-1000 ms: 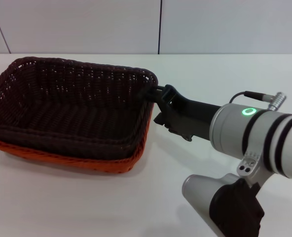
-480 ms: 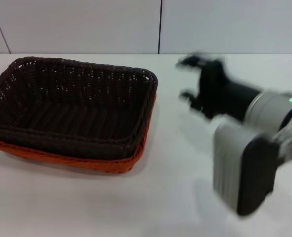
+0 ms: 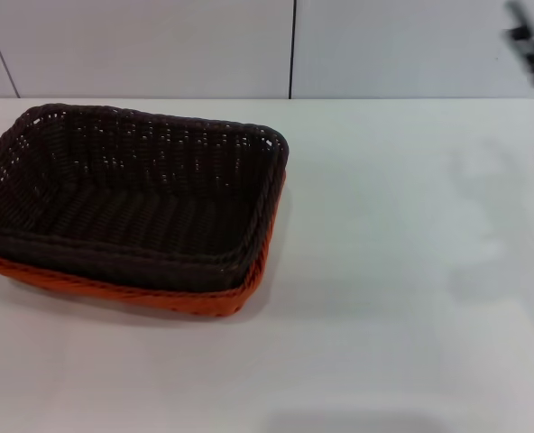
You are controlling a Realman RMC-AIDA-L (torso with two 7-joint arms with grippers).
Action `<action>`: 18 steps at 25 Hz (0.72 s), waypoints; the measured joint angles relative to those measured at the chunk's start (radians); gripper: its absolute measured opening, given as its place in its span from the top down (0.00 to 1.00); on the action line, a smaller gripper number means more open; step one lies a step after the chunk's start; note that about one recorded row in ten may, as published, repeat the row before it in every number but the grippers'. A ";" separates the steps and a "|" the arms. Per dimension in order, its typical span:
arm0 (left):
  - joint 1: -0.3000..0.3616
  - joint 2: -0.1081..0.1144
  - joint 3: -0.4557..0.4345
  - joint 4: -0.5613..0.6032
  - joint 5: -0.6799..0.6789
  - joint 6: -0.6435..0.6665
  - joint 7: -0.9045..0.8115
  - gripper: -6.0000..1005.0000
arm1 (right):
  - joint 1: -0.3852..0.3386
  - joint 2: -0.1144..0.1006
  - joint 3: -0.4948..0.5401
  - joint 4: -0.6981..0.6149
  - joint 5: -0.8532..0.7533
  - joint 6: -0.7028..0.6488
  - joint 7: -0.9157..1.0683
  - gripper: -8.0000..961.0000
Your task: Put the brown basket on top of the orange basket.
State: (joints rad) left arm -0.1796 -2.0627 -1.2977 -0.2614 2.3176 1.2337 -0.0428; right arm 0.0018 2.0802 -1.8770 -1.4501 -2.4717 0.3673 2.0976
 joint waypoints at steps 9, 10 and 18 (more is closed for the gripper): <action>-0.003 0.000 0.000 -0.001 0.005 0.013 0.006 0.25 | 0.037 -0.001 -0.007 0.602 0.021 0.755 0.723 0.32; -0.003 0.000 0.000 -0.001 0.005 0.013 0.006 0.25 | 0.037 -0.001 -0.007 0.602 0.021 0.755 0.723 0.32; -0.001 0.001 0.001 -0.004 0.006 0.033 -0.002 0.25 | 0.120 0.003 -0.109 0.883 0.204 0.993 0.872 0.32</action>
